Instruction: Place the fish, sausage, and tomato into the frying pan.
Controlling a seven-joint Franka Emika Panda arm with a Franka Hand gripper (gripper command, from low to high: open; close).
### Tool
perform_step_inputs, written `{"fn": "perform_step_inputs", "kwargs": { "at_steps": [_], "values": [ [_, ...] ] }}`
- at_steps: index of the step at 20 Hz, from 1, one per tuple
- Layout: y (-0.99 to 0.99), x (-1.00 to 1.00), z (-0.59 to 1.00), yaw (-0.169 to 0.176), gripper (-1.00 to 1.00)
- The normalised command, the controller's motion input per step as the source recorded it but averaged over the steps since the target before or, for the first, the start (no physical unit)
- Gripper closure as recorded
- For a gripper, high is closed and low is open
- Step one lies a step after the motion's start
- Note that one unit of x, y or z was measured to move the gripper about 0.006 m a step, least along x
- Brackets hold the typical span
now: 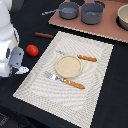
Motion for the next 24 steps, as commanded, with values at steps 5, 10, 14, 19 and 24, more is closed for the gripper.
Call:
{"fn": "perform_step_inputs", "kwargs": {
  "at_steps": [5,10,14,19,24],
  "values": [
    [0.00,0.08,-0.36,0.006,-1.00],
    [0.00,0.04,-0.30,0.005,1.00],
    [0.00,0.04,-0.25,0.002,1.00],
    [0.00,0.03,-0.24,0.000,1.00],
    [0.00,0.02,-0.27,0.000,1.00]
  ]
}}
